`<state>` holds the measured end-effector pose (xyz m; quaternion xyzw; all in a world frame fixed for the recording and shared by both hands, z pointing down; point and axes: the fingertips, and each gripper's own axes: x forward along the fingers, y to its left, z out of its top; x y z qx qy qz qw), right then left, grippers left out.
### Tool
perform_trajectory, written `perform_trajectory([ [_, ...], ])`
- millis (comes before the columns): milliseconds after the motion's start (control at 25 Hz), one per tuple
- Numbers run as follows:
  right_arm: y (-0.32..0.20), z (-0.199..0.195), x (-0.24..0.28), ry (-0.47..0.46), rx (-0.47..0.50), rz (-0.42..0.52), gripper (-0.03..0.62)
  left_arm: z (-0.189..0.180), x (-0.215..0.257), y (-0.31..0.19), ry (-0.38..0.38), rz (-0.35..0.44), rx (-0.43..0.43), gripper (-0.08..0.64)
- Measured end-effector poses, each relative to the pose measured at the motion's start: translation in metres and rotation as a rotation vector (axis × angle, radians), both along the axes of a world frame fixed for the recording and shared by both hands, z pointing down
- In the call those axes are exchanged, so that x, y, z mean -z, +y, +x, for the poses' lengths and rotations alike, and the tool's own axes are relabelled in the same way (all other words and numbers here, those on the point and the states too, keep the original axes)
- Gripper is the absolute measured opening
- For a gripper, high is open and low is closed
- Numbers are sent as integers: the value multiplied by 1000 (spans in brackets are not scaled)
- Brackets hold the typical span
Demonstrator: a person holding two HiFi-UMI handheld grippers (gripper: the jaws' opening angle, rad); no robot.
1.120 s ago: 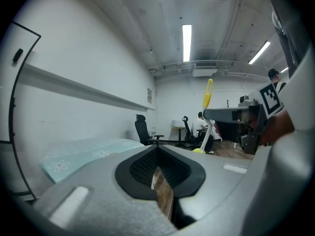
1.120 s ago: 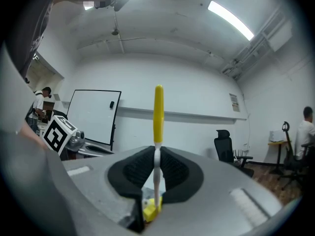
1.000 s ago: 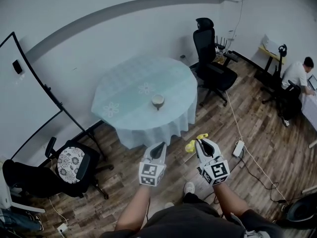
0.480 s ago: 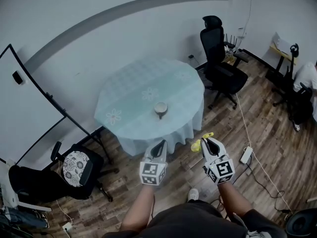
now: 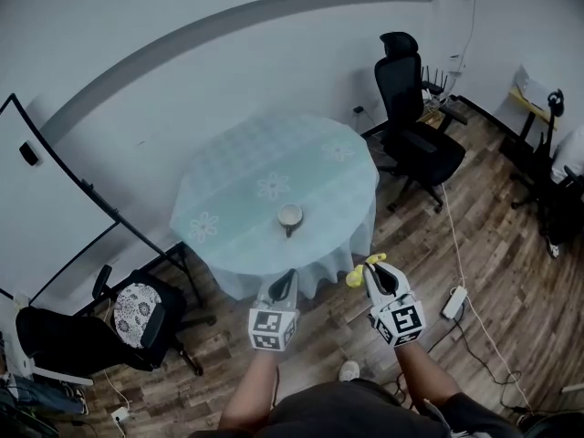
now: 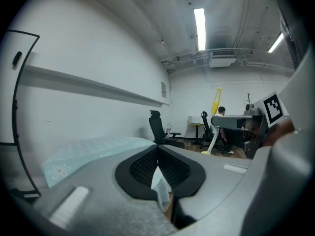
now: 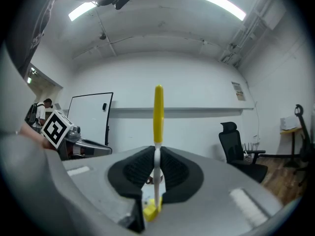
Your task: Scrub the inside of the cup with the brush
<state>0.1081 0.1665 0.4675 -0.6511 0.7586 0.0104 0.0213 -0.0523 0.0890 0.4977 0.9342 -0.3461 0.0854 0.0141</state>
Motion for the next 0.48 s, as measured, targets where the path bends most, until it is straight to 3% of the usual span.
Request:
perform_trajectory([
  [240, -25, 30, -1, 1, 27, -14, 38, -13, 0, -25, -9, -10, 98, 5],
  [480, -67, 12, -5, 17, 87, -21, 38, -21, -6, -55, -1, -13, 120, 5],
])
